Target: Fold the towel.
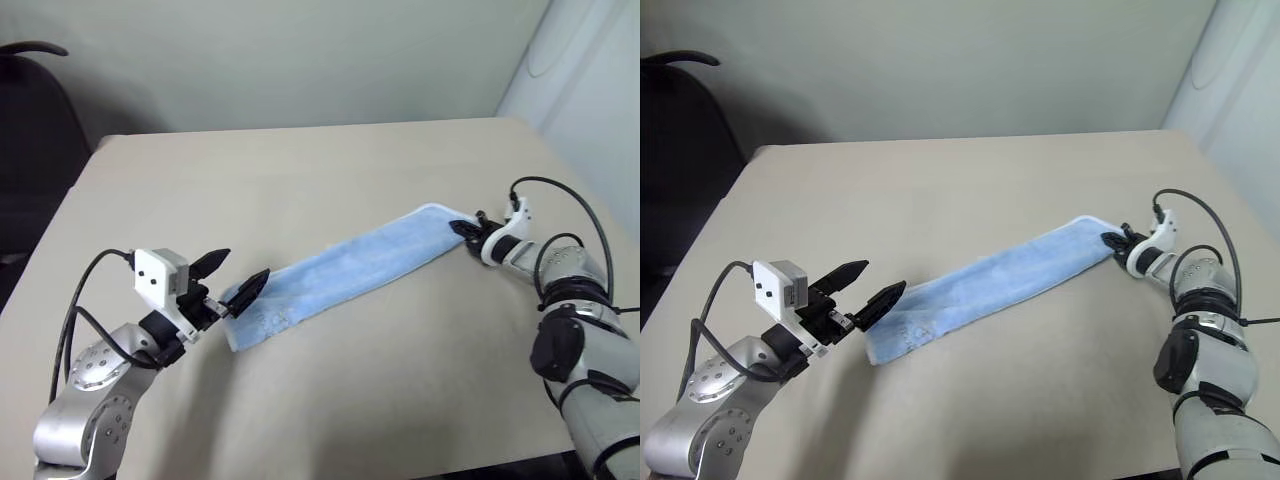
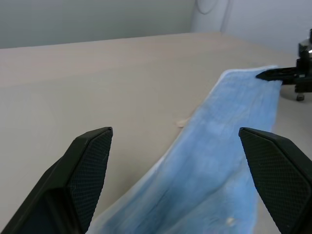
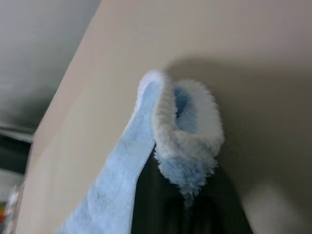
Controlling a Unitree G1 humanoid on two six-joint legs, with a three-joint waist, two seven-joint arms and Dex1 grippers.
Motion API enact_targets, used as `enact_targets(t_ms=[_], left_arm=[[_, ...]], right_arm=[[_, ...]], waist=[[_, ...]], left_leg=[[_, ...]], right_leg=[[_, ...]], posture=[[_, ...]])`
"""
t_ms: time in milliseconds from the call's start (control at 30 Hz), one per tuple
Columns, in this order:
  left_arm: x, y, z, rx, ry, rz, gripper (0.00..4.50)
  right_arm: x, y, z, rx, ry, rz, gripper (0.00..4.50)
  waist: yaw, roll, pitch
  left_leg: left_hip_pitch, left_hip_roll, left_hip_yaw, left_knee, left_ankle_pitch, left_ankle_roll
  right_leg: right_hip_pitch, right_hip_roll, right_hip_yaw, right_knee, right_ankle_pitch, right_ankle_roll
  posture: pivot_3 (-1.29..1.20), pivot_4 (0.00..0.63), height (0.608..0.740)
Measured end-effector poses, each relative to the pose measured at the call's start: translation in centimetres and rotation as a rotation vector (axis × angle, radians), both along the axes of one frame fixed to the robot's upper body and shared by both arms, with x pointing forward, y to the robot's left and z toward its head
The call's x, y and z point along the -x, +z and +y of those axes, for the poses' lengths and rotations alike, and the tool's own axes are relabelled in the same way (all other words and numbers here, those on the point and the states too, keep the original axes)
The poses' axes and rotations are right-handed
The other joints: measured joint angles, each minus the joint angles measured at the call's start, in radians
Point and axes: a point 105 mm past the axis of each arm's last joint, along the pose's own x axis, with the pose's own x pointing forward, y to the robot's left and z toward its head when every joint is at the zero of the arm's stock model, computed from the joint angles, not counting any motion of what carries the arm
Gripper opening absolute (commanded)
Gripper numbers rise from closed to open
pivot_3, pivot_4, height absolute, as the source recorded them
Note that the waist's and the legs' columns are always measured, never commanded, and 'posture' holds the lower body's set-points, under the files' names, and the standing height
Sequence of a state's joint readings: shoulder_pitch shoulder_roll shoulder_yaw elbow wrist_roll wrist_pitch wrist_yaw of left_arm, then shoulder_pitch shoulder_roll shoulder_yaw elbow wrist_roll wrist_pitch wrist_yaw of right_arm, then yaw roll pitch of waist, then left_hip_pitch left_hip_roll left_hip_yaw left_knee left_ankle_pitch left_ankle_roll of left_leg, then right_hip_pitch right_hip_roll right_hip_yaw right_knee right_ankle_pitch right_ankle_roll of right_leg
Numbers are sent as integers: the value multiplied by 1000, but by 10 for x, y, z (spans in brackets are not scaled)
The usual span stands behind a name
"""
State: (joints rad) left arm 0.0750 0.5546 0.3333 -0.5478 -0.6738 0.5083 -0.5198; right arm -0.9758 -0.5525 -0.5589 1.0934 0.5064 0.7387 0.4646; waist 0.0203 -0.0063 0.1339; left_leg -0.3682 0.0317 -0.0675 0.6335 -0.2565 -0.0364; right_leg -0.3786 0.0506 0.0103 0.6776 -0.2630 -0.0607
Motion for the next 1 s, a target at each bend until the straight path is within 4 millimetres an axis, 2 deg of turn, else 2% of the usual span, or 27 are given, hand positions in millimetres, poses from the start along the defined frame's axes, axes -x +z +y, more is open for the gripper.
enact_targets(t_ms=[100,200,300,400,533,600,667,733,800,900,1000], left_arm=[[-1,3,-2,0,-8,-10,4500],[-2,4,-4,-1,-20,-16,4500],[-3,2,-6,0,-32,-7,4500],[-3,1,-8,0,-40,-5,4500],[-3,0,-9,0,-44,-2,4500],[-3,0,-9,0,-45,-1,4500],[-3,-1,-9,0,-45,2,4500],[-3,-1,-10,3,-43,4,4500],[-3,-1,-10,8,-38,4,4500],[-3,-3,-11,19,-33,7,4500],[-2,-4,-11,23,-29,10,4500]], right_arm=[[3,7,-23,30,-65,-21,53],[3,23,-42,91,-116,-68,53],[-2,48,-43,189,-77,-156,53],[-6,74,-23,369,73,-287,53],[0,104,36,676,404,-534,53],[10,101,58,799,544,-604,53],[21,89,78,908,683,-647,53],[38,65,101,1038,871,-682,53],[51,43,115,1107,1003,-692,53],[69,18,129,1185,1142,-718,53],[74,4,135,1225,1192,-730,53]], waist=[[6,0,0],[3,1,1],[-4,1,1],[-13,2,1],[-19,2,1],[-18,2,1],[-14,2,1],[-12,2,1],[-12,2,1],[-12,2,1],[-13,2,1]], left_leg=[[0,0,0,1,0,0],[1,0,1,-1,0,0],[1,0,1,-3,0,0],[1,0,1,-3,0,0],[-1,0,1,-3,0,0],[-1,0,1,-2,0,0],[-2,0,1,-1,0,0],[-2,0,1,1,0,0],[-1,0,1,2,0,0],[-1,0,1,2,0,0],[-1,0,1,2,0,0]], right_leg=[[0,0,1,0,0,0],[0,0,1,0,0,0],[-1,0,1,0,0,0],[-1,0,1,0,0,0],[-2,1,0,-1,0,0],[-1,1,0,-2,0,0],[-1,1,0,-2,0,0],[0,1,0,-2,0,0],[0,1,0,-1,0,1],[1,1,0,-1,0,1],[1,1,0,-1,0,1]], posture=[[0,150,740],[0,150,740],[0,150,740],[0,150,740],[0,150,740],[0,150,740],[0,150,740],[0,150,740],[0,150,740],[0,150,740],[0,150,740]])
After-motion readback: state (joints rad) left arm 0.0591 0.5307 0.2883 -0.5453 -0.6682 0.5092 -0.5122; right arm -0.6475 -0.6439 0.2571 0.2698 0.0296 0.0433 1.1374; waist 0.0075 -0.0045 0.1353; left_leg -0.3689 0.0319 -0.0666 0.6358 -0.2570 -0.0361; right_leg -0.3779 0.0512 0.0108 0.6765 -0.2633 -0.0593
